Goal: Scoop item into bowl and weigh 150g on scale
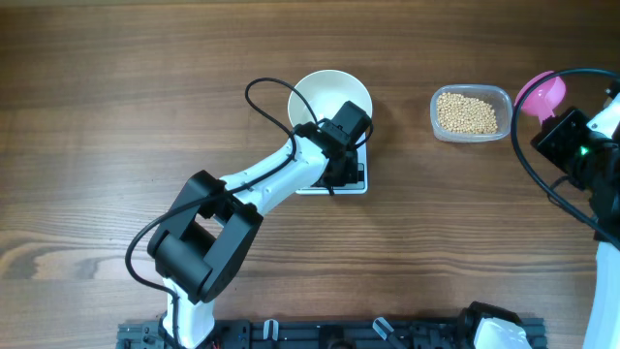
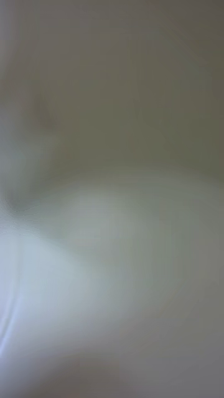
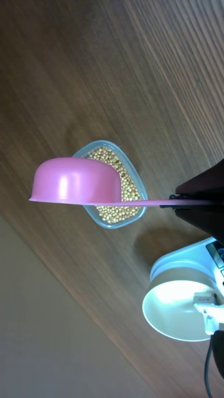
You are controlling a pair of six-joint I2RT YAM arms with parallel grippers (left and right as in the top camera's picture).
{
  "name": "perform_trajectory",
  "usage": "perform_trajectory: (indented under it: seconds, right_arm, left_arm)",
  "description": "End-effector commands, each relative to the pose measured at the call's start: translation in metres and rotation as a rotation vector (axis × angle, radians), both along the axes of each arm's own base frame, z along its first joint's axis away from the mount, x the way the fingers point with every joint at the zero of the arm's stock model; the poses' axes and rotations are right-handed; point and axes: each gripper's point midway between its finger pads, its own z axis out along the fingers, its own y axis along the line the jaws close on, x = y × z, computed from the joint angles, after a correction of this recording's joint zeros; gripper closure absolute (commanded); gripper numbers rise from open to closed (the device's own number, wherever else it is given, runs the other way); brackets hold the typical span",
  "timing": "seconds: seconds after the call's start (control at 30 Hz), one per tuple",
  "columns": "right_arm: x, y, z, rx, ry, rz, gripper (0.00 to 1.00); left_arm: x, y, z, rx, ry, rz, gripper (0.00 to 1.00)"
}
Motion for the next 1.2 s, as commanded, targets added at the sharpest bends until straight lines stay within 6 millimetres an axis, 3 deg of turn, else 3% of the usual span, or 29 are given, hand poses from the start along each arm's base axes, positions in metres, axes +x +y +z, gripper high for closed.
perform_trajectory:
  seconds: [0.0,0.2,0.37,0.57,0.77,0.97,1.17]
  right_arm:
    - [0.0,0.001,0.012,0.001,-0.036,0.007,0.96]
    - [0.0,0.002,0.012,-0.001,-0.035,0.009,0.96]
    - [-0.001,0.002,0.011,0.0,-0.027,0.009,0.96]
    - [-0.003,0.002,0.009,0.003,-0.019,0.009,0.96]
    - [-0.005,0.003,0.006,-0.005,-0.004,0.022,0.96]
    - [-0.008,0.004,0.004,-0.003,0.013,0.024,0.96]
    - [-0.008,0.004,0.004,-0.005,0.01,0.024,0.96]
  left_arm:
    - [-0.01,0.005,-0.027,0.046,0.055,-0.02,0.96]
    - [-0.007,0.002,-0.016,0.022,0.038,-0.021,0.96]
    - [-0.003,-0.006,0.017,-0.044,-0.014,-0.026,0.96]
    - [-0.008,-0.022,0.076,-0.202,-0.065,-0.059,0.96]
    - [-0.015,-0.024,0.141,-0.318,-0.162,-0.08,0.96]
    - [-0.009,-0.002,0.195,-0.391,-0.277,-0.037,0.96]
    - [0.01,0.052,0.216,-0.36,-0.337,0.096,0.96]
